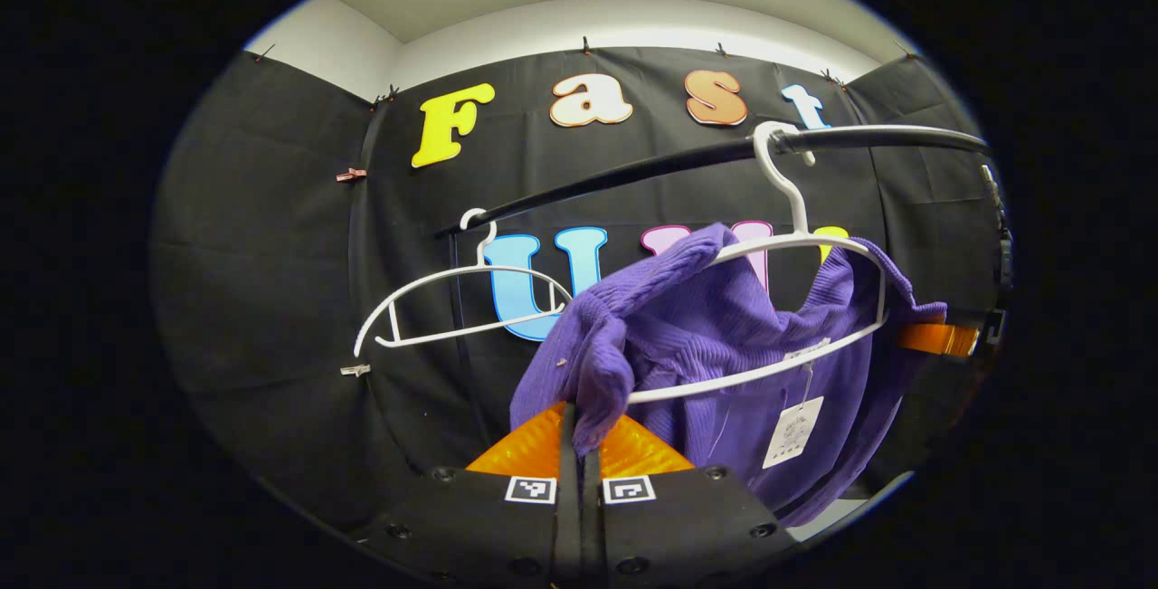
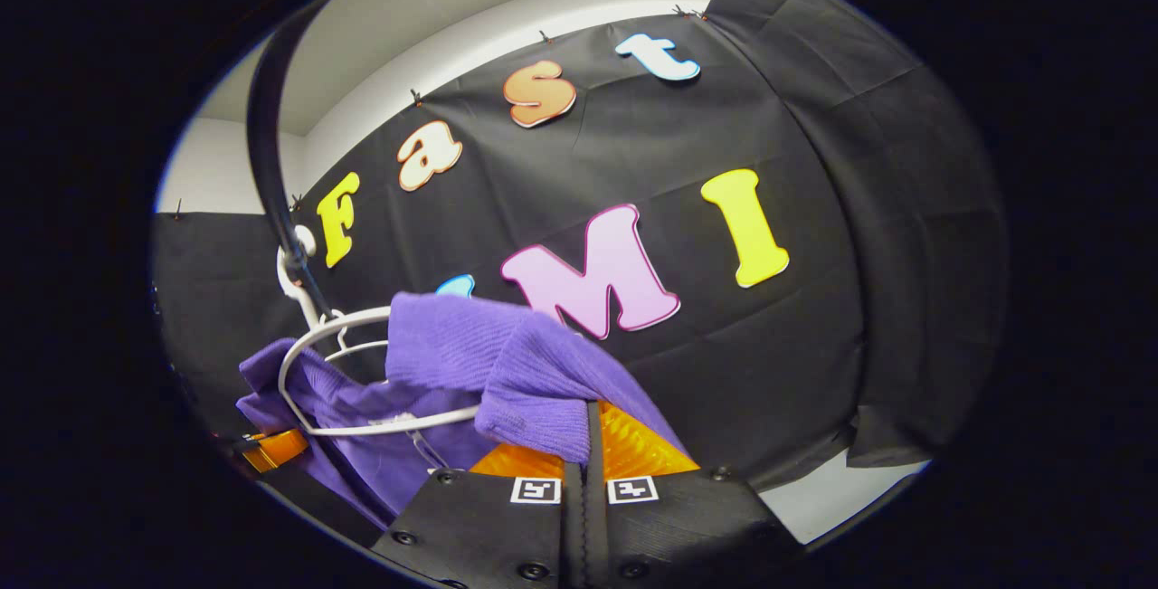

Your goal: Grasp the clothes on the hanger with both hands and then place them into the laundry hamper below.

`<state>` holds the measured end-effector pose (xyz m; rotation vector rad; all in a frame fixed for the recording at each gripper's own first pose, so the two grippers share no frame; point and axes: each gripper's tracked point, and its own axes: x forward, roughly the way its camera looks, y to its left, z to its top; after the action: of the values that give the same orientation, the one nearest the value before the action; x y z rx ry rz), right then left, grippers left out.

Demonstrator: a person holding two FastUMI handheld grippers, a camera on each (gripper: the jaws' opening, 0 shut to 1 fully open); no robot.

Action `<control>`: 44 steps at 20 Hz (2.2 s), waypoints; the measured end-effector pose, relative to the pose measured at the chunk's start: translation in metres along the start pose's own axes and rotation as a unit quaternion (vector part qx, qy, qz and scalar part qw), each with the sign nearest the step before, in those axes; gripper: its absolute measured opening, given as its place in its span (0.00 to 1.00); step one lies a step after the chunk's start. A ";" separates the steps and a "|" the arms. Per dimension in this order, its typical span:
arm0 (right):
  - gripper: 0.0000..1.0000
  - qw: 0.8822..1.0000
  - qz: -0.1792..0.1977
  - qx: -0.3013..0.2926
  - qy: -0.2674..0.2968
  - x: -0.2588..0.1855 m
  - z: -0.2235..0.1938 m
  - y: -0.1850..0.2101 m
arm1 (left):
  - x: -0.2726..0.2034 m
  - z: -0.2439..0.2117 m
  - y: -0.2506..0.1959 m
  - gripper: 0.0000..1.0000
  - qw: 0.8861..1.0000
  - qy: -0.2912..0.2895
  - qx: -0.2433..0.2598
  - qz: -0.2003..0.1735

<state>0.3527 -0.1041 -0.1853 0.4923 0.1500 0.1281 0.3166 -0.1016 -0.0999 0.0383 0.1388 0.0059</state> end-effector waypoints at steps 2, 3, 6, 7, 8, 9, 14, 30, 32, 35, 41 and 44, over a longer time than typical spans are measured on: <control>0.04 1.000 -0.014 -0.024 -0.011 0.011 0.014 -0.012 | 0.002 0.008 0.003 0.05 1.000 0.000 0.000 -0.002; 0.04 0.999 -0.026 -0.035 -0.017 0.017 0.020 -0.019 | 0.003 0.010 0.005 0.05 1.000 0.003 -0.002 -0.001; 0.04 0.996 -0.069 -0.055 -0.023 0.034 0.028 -0.049 | 0.008 0.010 0.007 0.05 1.000 0.014 -0.008 -0.001; 0.04 0.995 -0.079 -0.056 -0.010 0.037 0.019 -0.057 | 0.010 0.009 0.007 0.05 1.000 0.019 -0.007 -0.002; 0.04 0.995 -0.087 -0.054 0.009 0.041 0.005 -0.065 | 0.011 0.007 0.009 0.05 1.000 0.024 -0.007 -0.002; 0.04 0.994 -0.092 -0.048 0.026 0.043 -0.009 -0.070 | 0.012 0.004 0.011 0.05 0.999 0.032 -0.011 -0.001; 0.05 0.992 -0.071 -0.022 0.098 0.030 -0.080 -0.052 | 0.012 -0.031 0.042 0.05 0.997 0.072 -0.021 0.025; 0.05 0.972 0.043 -0.067 0.219 -0.091 -0.180 0.083 | -0.056 -0.144 -0.017 0.05 0.982 0.175 -0.022 -0.072; 0.04 0.969 0.046 -0.083 0.229 -0.098 -0.176 0.093 | -0.061 -0.135 -0.041 0.05 0.979 0.174 -0.032 -0.107; 0.04 0.970 0.057 -0.088 0.219 -0.105 -0.156 0.111 | -0.066 -0.113 -0.069 0.05 0.977 0.157 -0.032 -0.144; 0.04 0.960 0.028 -0.091 0.262 -0.117 -0.195 0.077 | -0.068 -0.158 -0.093 0.05 0.965 0.195 -0.042 -0.171; 0.04 0.947 0.001 -0.095 0.308 -0.129 -0.237 0.046 | -0.071 -0.210 -0.100 0.05 0.955 0.239 -0.037 -0.172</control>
<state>0.1807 0.0245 -0.3556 0.2465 0.7432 0.2947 0.2178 -0.1940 -0.3020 -0.0632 0.6286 -0.3305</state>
